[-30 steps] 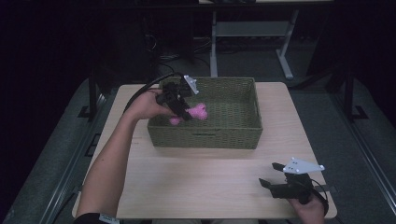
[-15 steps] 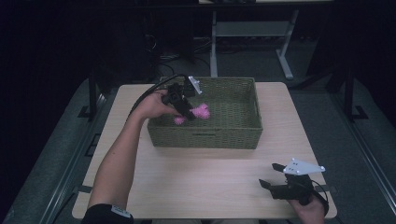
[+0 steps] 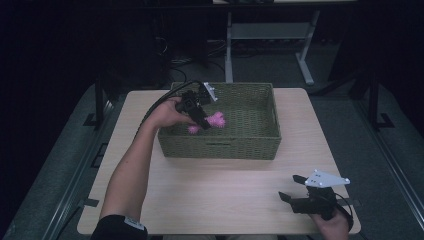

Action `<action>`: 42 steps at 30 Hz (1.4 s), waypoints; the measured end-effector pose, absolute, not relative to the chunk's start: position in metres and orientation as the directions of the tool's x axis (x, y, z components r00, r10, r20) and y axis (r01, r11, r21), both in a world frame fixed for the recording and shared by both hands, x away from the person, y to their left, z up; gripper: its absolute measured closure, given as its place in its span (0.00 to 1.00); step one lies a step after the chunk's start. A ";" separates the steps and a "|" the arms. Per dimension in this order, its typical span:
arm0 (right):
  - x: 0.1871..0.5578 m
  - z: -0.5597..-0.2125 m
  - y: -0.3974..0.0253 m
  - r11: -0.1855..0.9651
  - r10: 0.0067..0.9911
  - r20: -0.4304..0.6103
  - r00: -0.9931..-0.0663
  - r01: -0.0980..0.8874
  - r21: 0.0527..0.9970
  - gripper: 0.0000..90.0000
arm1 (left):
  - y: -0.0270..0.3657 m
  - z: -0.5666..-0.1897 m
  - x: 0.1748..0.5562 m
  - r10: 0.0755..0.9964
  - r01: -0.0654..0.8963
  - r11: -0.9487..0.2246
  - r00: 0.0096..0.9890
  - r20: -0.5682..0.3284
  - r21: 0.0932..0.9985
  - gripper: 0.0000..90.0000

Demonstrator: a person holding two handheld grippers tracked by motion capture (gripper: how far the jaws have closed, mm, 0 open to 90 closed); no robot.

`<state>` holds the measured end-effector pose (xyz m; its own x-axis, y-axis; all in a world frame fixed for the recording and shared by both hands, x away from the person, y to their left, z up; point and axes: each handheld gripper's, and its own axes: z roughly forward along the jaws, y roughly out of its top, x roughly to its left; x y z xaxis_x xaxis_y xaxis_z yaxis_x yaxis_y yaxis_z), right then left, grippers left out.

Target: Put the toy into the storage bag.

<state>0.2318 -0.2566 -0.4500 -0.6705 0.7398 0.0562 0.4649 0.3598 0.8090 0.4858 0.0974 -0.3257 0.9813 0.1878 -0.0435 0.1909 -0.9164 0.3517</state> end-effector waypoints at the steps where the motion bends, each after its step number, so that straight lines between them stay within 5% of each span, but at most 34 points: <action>1: 0.232 -0.450 -0.257 0.359 0.740 0.056 -0.670 0.465 0.809 0.24 | 0.097 -0.327 0.486 0.186 0.189 -0.918 0.982 -0.042 0.348 0.65; 42: 0.233 -0.453 -0.260 0.355 0.755 0.058 -0.653 0.481 0.802 0.24 | 0.092 -0.352 0.502 0.196 0.212 -0.927 0.977 -0.083 0.310 0.64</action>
